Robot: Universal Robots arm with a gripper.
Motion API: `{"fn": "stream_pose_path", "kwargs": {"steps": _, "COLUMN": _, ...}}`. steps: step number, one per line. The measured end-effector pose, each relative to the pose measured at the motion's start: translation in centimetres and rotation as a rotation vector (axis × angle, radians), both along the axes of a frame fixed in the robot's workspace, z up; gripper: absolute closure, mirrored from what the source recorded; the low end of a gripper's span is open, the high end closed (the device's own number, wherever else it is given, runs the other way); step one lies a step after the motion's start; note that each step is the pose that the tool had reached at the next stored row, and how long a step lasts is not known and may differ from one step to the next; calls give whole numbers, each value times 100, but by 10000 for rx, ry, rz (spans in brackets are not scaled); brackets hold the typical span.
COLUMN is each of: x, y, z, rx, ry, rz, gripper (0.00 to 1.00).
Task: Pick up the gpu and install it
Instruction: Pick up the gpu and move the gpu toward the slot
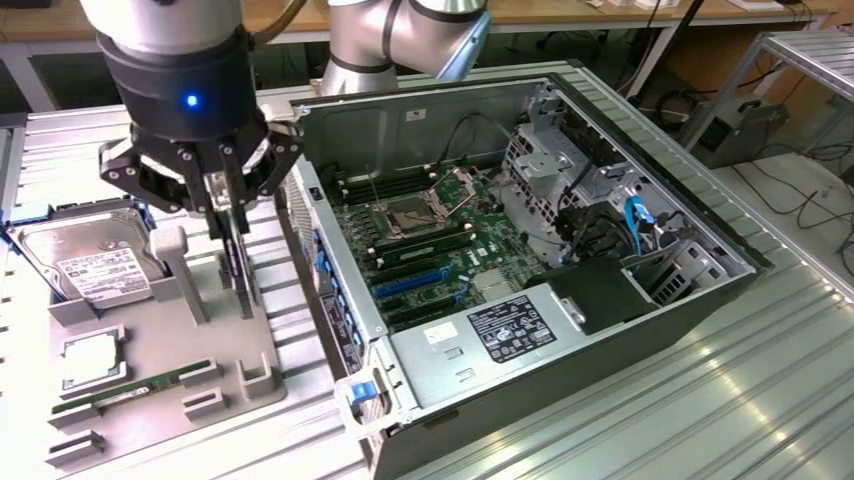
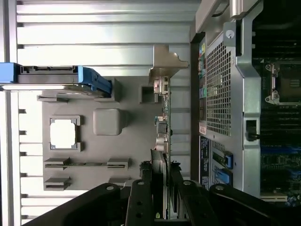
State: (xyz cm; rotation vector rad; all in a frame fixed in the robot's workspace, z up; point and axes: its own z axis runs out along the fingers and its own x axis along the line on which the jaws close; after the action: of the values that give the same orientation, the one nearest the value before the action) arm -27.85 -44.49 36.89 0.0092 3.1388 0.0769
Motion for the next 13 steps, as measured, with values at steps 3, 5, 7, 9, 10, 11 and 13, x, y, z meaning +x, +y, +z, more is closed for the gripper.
{"fn": "stream_pose_path", "kwargs": {"steps": 3, "x": 70, "y": -13, "z": 154, "rx": -1, "ry": 6, "rz": 0, "gripper": 74}}
{"fn": "stream_pose_path", "kwargs": {"steps": 5, "x": 126, "y": -24, "z": 251, "rx": 0, "ry": 15, "rz": -1, "gripper": 74}}
{"fn": "stream_pose_path", "kwargs": {"steps": 7, "x": 184, "y": -36, "z": 340, "rx": 1, "ry": 27, "rz": 0, "gripper": 74}}
{"fn": "stream_pose_path", "kwargs": {"steps": 9, "x": 256, "y": -51, "z": 436, "rx": 1, "ry": 45, "rz": 1, "gripper": 74}}
{"fn": "stream_pose_path", "kwargs": {"steps": 10, "x": 299, "y": -60, "z": 485, "rx": 1, "ry": 59, "rz": 0, "gripper": 74}}
{"fn": "stream_pose_path", "kwargs": {"steps": 11, "x": 358, "y": -72, "z": 549, "rx": 0, "ry": 78, "rz": -1, "gripper": 74}}
{"fn": "stream_pose_path", "kwargs": {"steps": 13, "x": 460, "y": -92, "z": 651, "rx": 0, "ry": 110, "rz": 0, "gripper": 74}}
